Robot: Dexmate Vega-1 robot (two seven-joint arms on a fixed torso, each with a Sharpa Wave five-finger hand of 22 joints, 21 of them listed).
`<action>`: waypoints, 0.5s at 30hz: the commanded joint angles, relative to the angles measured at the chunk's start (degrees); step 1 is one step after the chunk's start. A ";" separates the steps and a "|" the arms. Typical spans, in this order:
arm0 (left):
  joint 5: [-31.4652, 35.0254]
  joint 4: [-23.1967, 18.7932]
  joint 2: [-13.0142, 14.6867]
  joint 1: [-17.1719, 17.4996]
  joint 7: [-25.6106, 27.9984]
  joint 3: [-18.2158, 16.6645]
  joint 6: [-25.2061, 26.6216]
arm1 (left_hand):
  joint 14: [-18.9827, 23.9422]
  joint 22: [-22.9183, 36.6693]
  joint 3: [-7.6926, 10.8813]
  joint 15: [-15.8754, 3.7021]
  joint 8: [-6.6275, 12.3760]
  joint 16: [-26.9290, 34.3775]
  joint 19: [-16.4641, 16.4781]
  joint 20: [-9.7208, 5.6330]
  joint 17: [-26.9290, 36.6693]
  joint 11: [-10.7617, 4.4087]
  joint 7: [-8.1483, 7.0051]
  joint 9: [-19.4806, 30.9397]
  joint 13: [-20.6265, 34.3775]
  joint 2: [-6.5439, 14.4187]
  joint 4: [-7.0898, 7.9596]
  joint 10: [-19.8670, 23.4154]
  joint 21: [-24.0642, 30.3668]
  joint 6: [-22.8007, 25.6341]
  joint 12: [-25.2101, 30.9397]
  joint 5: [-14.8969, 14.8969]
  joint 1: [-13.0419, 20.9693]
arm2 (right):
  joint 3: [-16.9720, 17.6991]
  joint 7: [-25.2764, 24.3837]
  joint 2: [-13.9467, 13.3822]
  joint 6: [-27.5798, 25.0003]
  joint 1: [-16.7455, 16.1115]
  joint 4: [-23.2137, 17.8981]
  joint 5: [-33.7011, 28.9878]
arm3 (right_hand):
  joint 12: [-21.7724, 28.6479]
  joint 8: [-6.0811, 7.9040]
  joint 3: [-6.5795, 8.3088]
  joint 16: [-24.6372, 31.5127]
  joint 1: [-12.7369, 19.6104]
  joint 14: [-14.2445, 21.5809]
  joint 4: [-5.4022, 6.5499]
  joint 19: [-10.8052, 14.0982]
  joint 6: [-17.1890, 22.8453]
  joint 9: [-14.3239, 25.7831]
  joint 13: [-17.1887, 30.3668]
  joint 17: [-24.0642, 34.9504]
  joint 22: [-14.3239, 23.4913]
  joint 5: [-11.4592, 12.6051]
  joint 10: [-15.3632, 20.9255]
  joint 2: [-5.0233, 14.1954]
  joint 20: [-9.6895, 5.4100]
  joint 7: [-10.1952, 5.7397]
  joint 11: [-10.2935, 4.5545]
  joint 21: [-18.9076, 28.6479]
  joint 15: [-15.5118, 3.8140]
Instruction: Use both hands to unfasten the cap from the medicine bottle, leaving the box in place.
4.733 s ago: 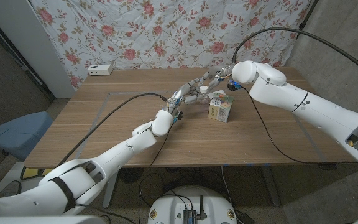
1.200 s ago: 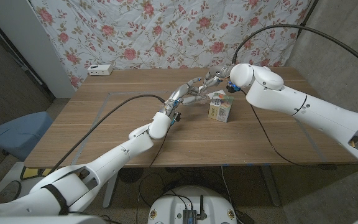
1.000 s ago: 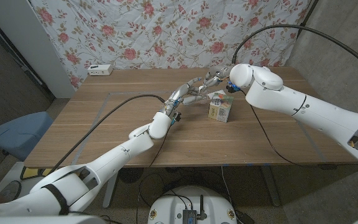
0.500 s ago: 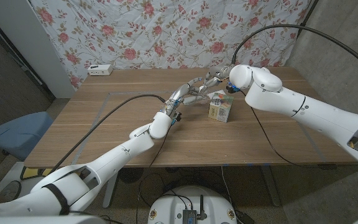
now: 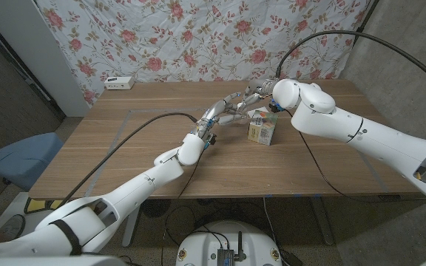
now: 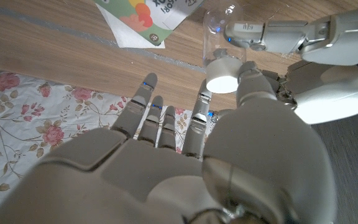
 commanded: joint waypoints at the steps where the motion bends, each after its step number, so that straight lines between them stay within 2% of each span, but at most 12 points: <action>1: -0.28 -0.17 0.23 0.34 -0.22 -0.18 -0.09 | -0.06 0.15 0.43 -2.51 0.28 0.09 -0.31 -0.04 0.08 -2.55 0.16 0.18 0.16 0.82 -0.02 3.03 -0.07 0.51 0.36 0.39 0.05 | 0.97 -0.91 0.00 1.04 -1.19 -0.49 -0.48 | 0.22 0.46 0.36 0.38 0.64 0.53 -0.37 0.62 0.85 0.09 0.24 0.28 0.22 0.00 0.52 0.37 -0.12 -0.13 -0.45 0.21 -0.74; 8: -0.39 -0.20 0.40 0.34 -0.42 -0.31 -0.11 | 0.03 0.15 0.49 -2.50 0.30 0.13 -0.30 -0.02 0.07 -2.56 0.02 0.18 0.16 0.80 -0.02 3.09 -0.06 0.65 0.39 0.39 -0.01 | 1.65 -0.42 0.13 2.07 -1.39 -0.17 0.22 | -0.07 -0.35 0.95 0.25 1.60 0.39 -0.78 0.37 -0.43 -0.20 0.21 0.32 0.23 0.00 0.47 1.33 -0.23 -0.41 -0.95 -0.05 -1.44; 11: -0.38 -0.27 0.48 0.33 -0.45 -0.39 -0.04 | 0.00 0.15 0.52 -2.45 0.28 0.11 -0.33 0.02 0.07 -2.50 0.09 0.18 0.16 0.80 -0.01 3.13 -0.07 0.64 0.40 0.39 -0.05 | 2.22 -0.36 0.26 3.01 -1.52 0.25 1.02 | -0.44 -1.04 1.82 0.02 3.17 0.36 -1.61 0.17 -1.17 -0.56 0.18 0.22 0.24 -0.02 0.07 1.92 -0.12 -0.73 -1.24 -0.24 -1.55; 15: -0.41 -0.40 0.54 0.38 -0.47 -0.48 0.14 | 0.05 0.15 0.55 -2.48 0.29 0.13 -0.31 -0.08 0.07 -2.59 -0.07 0.18 0.16 0.78 0.00 3.27 -0.05 0.73 0.46 0.38 -0.11 | 2.50 -0.05 0.43 3.65 -1.36 0.76 1.54 | -0.66 -1.32 2.20 -0.07 3.74 0.21 -1.76 0.07 -1.38 -0.72 0.17 0.25 0.24 -0.09 -0.29 2.45 -0.12 -1.20 -1.44 -0.33 -1.62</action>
